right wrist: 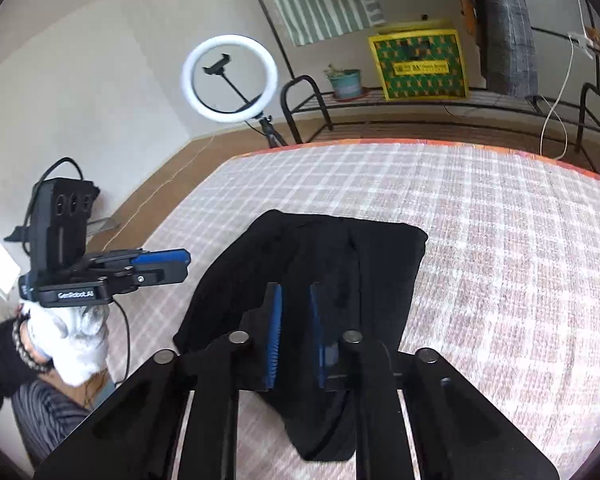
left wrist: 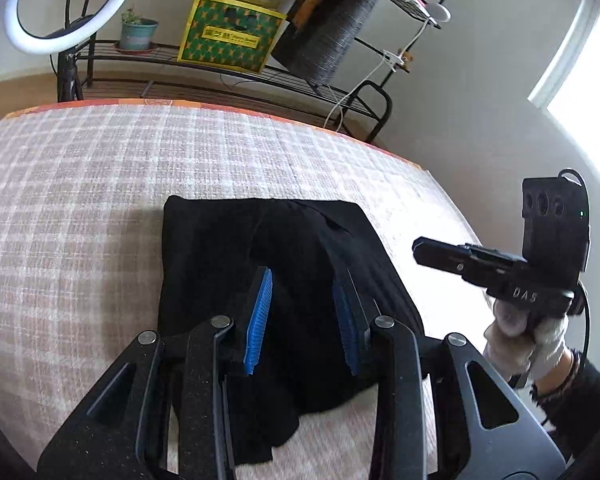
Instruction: Fold large clothes
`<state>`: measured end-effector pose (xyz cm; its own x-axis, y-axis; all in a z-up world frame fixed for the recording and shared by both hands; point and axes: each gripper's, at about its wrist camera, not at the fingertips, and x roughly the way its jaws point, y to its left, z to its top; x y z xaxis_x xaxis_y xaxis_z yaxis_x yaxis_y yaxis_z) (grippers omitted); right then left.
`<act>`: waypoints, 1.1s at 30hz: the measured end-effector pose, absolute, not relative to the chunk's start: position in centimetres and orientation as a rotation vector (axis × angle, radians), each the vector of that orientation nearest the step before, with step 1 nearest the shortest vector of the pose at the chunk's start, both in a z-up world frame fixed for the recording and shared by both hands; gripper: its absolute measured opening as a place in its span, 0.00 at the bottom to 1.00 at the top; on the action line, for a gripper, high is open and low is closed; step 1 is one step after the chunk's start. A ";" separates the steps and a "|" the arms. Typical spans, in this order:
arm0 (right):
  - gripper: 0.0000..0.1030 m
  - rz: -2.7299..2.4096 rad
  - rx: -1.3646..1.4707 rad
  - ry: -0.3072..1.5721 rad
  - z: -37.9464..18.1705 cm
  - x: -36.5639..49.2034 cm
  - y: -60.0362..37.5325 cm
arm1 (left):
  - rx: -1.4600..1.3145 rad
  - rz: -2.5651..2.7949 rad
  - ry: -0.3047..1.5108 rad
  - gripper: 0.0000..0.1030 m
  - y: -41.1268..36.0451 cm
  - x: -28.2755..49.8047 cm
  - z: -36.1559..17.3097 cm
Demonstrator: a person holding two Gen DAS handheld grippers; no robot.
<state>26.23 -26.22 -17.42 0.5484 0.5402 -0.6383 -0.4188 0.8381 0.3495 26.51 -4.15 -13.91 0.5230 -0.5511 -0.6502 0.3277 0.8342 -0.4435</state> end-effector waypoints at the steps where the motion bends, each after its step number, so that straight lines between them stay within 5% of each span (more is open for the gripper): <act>1: 0.11 0.557 0.166 0.818 -18.1 27.2 -25.7 | -0.270 -0.505 0.876 0.31 -4.6 27.6 -14.5; 6: 0.11 0.523 0.123 0.871 -21.3 30.6 -22.3 | -0.212 -0.457 0.923 0.31 -6.8 30.3 -18.0; 10: 0.10 0.494 0.068 0.927 -24.3 30.6 -21.9 | -0.185 -0.426 0.947 0.07 -6.7 30.7 -21.2; 21: 0.13 0.575 0.198 0.823 -20.9 28.8 -24.5 | -0.202 -0.461 0.880 0.08 -4.4 28.3 -17.7; 23: 0.13 0.529 0.210 0.809 -20.2 28.3 -25.8 | -0.237 -0.448 0.863 0.17 -2.3 28.0 -16.8; 25: 0.22 0.470 0.243 0.803 -20.0 27.9 -27.8 | -0.316 -0.448 0.866 0.62 0.3 28.1 -16.6; 26: 0.30 0.438 0.273 0.804 -20.3 27.7 -29.1 | -0.390 -0.472 0.875 0.71 1.9 28.2 -16.9; 28: 0.62 0.403 0.334 0.807 -21.1 27.4 -31.2 | -0.505 -0.513 0.918 0.75 4.1 28.7 -17.9; 33: 0.66 0.440 0.565 0.890 -25.5 26.8 -35.5 | -0.692 -0.522 1.019 0.75 6.9 29.4 -21.3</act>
<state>26.79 -35.55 -25.49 0.5585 0.5755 -0.5974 -0.1248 0.7702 0.6254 29.36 6.90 -21.29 0.4369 -0.6827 -0.5857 0.0768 0.6771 -0.7319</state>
